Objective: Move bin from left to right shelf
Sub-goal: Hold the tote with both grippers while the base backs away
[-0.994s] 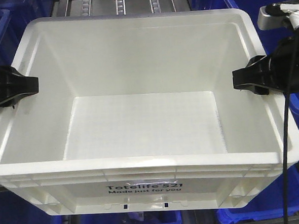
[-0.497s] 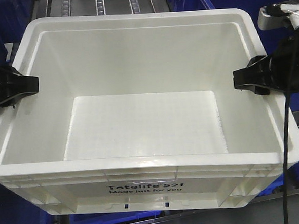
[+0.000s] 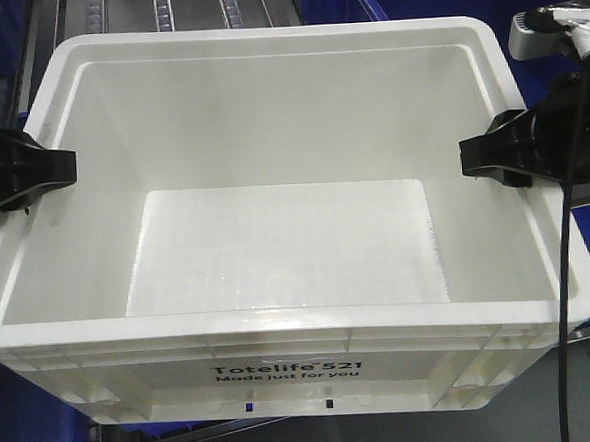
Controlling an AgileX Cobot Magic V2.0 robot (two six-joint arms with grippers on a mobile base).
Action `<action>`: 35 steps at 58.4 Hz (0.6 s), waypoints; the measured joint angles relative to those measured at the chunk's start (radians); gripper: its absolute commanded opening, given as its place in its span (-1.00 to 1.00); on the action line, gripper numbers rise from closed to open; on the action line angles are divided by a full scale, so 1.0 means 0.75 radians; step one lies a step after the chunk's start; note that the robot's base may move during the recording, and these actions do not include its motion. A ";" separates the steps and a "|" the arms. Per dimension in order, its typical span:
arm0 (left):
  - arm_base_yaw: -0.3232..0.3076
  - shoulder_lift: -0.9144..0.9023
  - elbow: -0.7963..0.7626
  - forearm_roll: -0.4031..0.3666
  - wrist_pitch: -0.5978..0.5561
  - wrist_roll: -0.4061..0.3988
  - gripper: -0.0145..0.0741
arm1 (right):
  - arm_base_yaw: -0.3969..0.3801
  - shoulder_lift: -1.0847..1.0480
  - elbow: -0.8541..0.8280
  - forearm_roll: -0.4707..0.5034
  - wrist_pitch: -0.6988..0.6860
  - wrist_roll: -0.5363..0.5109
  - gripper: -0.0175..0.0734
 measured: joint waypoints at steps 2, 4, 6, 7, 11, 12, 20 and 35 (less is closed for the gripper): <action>0.000 0.000 0.000 0.000 0.000 0.000 -0.69 | 0.000 0.000 0.000 0.000 0.000 0.000 -0.63; 0.000 0.000 0.000 0.000 0.000 0.000 -0.69 | 0.000 0.000 0.000 0.000 0.000 0.000 -0.63; 0.000 0.000 0.000 0.000 0.000 0.000 -0.69 | 0.000 0.000 0.000 0.000 0.000 0.000 -0.63; 0.000 0.000 0.000 0.000 0.000 0.000 -0.69 | 0.000 0.000 0.000 0.000 0.000 0.000 -0.63; 0.000 0.000 0.000 0.000 0.000 0.000 -0.69 | 0.000 0.000 0.000 0.000 0.000 0.000 -0.63; 0.000 0.000 0.000 0.000 0.000 0.000 -0.69 | 0.000 0.000 0.000 0.000 0.000 0.000 -0.63; 0.000 0.000 0.000 0.000 0.000 0.000 -0.69 | 0.000 0.000 0.000 0.000 0.000 0.000 -0.63; 0.000 -0.002 0.000 0.000 0.000 -0.001 -0.69 | 0.000 0.000 0.000 0.000 0.000 0.000 -0.63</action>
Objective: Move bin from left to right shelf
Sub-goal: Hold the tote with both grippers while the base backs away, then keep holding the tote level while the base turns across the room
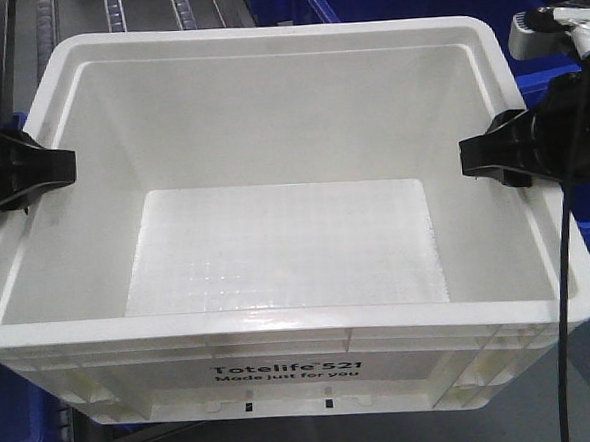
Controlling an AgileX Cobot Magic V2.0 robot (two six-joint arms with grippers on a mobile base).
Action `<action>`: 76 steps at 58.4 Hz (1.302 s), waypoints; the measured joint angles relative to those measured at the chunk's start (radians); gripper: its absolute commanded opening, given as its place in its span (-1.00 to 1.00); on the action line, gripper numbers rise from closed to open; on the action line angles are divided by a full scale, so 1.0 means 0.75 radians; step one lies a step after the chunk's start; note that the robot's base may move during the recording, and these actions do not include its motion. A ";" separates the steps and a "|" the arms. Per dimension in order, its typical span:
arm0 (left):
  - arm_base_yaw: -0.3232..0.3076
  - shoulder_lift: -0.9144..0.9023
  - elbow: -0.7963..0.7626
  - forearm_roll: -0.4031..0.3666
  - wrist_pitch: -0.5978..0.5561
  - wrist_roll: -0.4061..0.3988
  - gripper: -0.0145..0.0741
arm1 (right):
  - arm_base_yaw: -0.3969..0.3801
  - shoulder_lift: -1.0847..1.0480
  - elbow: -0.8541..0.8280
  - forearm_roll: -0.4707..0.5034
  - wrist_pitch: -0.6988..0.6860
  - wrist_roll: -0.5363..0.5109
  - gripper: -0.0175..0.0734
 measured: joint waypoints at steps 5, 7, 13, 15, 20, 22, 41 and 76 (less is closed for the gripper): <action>0.000 0.000 0.000 0.000 0.000 0.000 -0.69 | 0.000 0.000 0.000 0.000 0.000 0.000 -0.63; 0.000 0.000 0.000 0.000 0.000 0.000 -0.69 | 0.000 0.000 0.000 0.000 0.000 0.000 -0.63; 0.000 0.000 0.000 0.000 0.000 0.000 -0.69 | 0.000 0.000 0.000 0.000 0.000 0.000 -0.63; 0.000 0.000 0.000 0.000 0.000 0.000 -0.69 | 0.000 0.000 0.000 0.000 0.000 0.000 -0.63; 0.000 0.000 0.000 0.000 0.000 0.000 -0.69 | 0.000 0.000 0.000 0.000 0.000 0.000 -0.63; 0.000 0.000 0.000 0.000 0.000 0.000 -0.69 | 0.000 0.000 0.000 0.000 0.000 0.000 -0.63; 0.000 0.000 0.000 0.000 0.000 0.000 -0.69 | 0.000 0.000 0.000 0.000 0.000 0.000 -0.63; 0.000 -0.002 0.000 -0.003 0.000 0.000 -0.69 | 0.000 0.000 0.000 -0.003 0.000 -0.001 -0.63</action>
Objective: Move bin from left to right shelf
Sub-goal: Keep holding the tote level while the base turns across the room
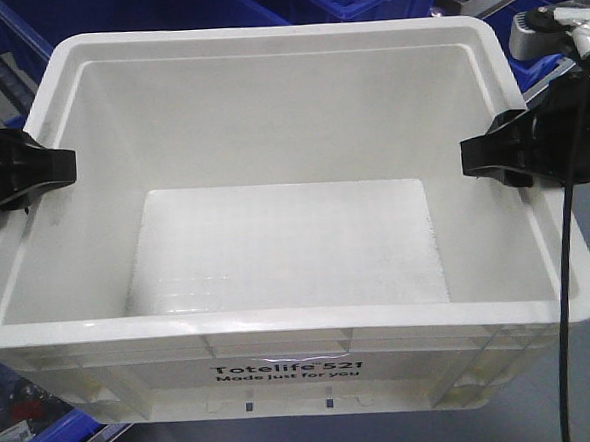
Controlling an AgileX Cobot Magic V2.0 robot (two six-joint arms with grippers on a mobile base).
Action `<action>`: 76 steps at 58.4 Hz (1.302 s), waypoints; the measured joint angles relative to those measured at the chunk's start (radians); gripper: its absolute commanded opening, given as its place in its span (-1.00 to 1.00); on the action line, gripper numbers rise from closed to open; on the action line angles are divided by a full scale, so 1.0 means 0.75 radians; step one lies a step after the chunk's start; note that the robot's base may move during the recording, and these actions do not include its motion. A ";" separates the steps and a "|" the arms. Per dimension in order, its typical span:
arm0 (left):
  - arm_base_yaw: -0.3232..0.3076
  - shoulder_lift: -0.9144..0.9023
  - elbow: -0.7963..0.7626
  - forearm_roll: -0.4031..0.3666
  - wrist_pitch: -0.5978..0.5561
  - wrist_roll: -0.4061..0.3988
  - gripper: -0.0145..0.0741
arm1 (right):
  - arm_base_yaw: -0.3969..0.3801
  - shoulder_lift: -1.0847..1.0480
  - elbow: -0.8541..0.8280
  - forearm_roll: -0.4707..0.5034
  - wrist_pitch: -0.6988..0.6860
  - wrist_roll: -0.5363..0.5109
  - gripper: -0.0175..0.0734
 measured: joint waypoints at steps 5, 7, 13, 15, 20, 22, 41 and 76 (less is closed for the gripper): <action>0.000 0.000 0.000 0.000 0.000 0.000 -0.69 | 0.000 0.000 0.000 0.000 0.000 0.000 -0.63; 0.000 0.000 0.000 0.000 0.000 0.000 -0.69 | 0.000 0.000 0.000 0.000 0.000 0.000 -0.63; 0.000 0.000 0.000 0.000 0.000 0.000 -0.69 | 0.000 0.000 0.000 0.000 0.000 -0.001 -0.63; 0.000 0.000 0.000 0.000 0.000 0.000 -0.69 | 0.000 0.000 0.000 0.000 0.000 -0.001 -0.63; 0.000 0.000 0.000 0.000 0.000 0.000 -0.69 | 0.000 0.000 0.000 0.000 0.000 -0.001 -0.63; 0.000 0.000 0.000 0.000 0.000 0.000 -0.69 | 0.000 0.000 0.000 0.000 0.000 -0.001 -0.63; 0.000 -0.001 0.000 0.000 0.000 0.000 -0.69 | 0.000 0.000 0.000 0.000 0.000 -0.003 -0.63; 0.000 -0.001 0.000 0.000 0.000 0.000 -0.69 | 0.000 0.000 0.000 0.001 0.000 -0.003 -0.63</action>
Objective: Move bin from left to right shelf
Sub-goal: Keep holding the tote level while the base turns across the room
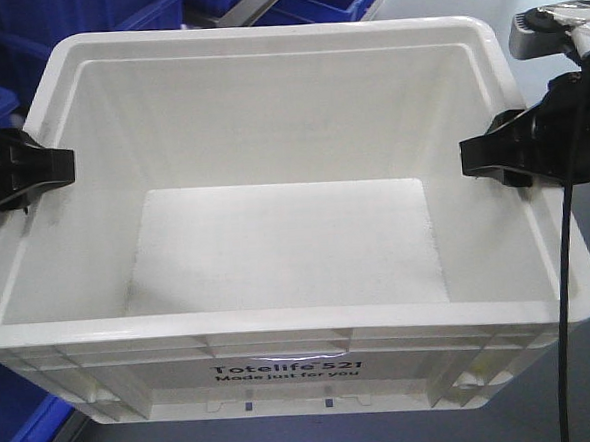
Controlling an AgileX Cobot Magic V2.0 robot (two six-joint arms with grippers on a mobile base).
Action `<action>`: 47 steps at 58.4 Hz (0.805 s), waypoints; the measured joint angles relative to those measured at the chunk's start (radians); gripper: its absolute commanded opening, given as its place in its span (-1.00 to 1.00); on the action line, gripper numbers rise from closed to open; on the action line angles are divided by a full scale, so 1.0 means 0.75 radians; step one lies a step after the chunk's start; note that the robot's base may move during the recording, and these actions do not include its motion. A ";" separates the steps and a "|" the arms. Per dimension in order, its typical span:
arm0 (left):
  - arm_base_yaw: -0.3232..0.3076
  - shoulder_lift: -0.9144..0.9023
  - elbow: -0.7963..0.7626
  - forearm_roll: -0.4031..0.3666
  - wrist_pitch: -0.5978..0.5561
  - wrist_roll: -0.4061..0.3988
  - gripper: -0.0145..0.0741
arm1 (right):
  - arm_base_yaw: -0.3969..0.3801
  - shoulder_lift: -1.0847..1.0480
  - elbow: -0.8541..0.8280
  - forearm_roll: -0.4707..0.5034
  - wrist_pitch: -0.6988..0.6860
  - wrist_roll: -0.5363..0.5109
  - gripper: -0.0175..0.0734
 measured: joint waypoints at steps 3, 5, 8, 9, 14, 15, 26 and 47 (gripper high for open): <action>0.000 0.000 0.000 0.000 0.000 0.000 -0.69 | 0.000 0.000 0.000 0.000 0.000 0.000 -0.63; 0.000 0.000 0.000 0.000 0.000 0.000 -0.69 | 0.000 0.000 0.000 0.000 0.000 0.000 -0.63; 0.000 0.000 0.000 0.000 0.000 0.000 -0.69 | 0.000 0.000 0.000 0.000 0.000 0.000 -0.63; 0.000 0.000 0.000 0.000 0.000 0.000 -0.69 | 0.000 0.000 0.000 -0.001 0.000 0.000 -0.63; 0.000 0.000 0.000 0.000 0.000 0.000 -0.69 | 0.000 0.000 0.000 -0.001 0.000 0.000 -0.63; 0.000 0.000 0.000 0.000 0.000 0.000 -0.69 | 0.000 0.000 0.000 -0.001 0.000 0.000 -0.63; 0.000 0.000 0.000 0.000 0.000 0.000 -0.69 | 0.000 0.000 0.000 -0.001 0.000 0.000 -0.63; 0.000 0.000 0.000 -0.001 0.000 0.000 -0.69 | 0.000 0.000 0.000 -0.001 0.000 0.000 -0.63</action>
